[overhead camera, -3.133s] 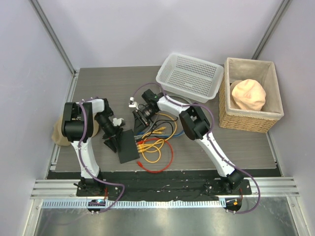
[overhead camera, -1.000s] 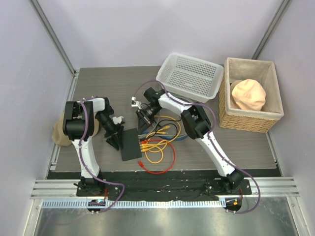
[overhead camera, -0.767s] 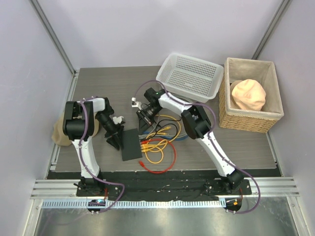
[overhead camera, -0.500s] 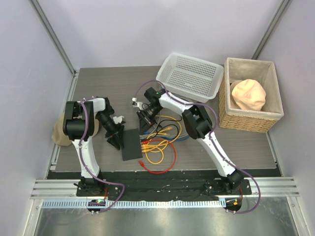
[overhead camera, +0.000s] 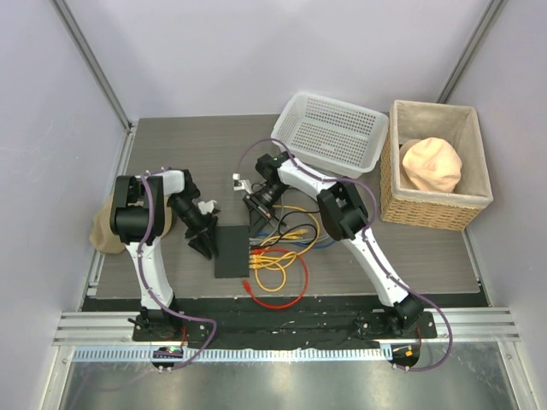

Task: Pull the plug from the switch port

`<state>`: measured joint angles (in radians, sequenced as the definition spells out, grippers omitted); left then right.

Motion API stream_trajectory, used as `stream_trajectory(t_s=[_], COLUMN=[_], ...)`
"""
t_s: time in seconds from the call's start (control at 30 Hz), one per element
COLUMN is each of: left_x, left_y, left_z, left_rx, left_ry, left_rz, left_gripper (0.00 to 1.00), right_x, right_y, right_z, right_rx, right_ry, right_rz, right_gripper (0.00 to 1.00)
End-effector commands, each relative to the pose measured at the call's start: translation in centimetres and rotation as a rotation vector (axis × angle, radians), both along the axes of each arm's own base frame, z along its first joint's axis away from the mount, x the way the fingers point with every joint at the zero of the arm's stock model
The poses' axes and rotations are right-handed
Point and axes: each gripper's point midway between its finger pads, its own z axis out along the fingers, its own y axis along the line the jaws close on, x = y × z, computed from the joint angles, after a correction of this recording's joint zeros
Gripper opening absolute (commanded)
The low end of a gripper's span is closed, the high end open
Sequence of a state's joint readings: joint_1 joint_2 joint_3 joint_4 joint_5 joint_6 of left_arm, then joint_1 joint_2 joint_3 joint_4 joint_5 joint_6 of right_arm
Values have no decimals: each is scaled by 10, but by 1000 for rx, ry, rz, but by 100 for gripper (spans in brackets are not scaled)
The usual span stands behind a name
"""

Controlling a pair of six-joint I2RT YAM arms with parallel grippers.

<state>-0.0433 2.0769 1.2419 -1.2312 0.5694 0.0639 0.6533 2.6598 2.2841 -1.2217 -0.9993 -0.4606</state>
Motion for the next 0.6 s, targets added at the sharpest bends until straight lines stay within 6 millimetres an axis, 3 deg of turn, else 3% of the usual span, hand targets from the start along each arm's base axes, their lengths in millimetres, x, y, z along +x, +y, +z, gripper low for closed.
stream_trajectory(t_s=[0.0, 0.03, 0.13, 0.17, 0.23, 0.27, 0.37, 0.43, 0.5, 0.53, 0.57], left_x=[43, 43, 44, 45, 46, 46, 55, 62, 68, 72, 85], left_y=[25, 24, 23, 23, 20, 19, 14, 1, -9, -17, -21], left_z=[-33, -33, -33, -32, -30, -29, -12, 20, 39, 65, 71], left_rx=[115, 114, 114, 111, 98, 90, 56, -37, -108, -157, -169], left_ry=[-249, -251, -256, -261, -268, -274, -344, -475, -600, -713, -811], left_rz=[-82, -82, -80, -79, -75, -77, -73, -61, -52, -42, -33], left_gripper=[32, 33, 32, 32, 32, 32, 32, 32, 29, 21, 15], right_x=[42, 75, 98, 110, 96, 87, 73, 68, 63, 60, 59], right_y=[-60, -62, -68, -65, -64, -51, -58, -60, -64, -65, -64], right_z=[-45, -46, -50, -42, -38, -32, -32, -36, -39, -40, -38], right_rx=[-336, -377, -473, -469, -440, -354, -326, -329, -344, -348, -348], right_ry=[-217, -362, -443, -486, -467, -420, -357, -328, -300, -279, -274], right_rz=[-98, -177, -273, -276, -156, -108, -65, -81, -91, -100, -110], right_gripper=[1, 1, 1, 1, 1, 1, 1, 1, 1, 1, 1])
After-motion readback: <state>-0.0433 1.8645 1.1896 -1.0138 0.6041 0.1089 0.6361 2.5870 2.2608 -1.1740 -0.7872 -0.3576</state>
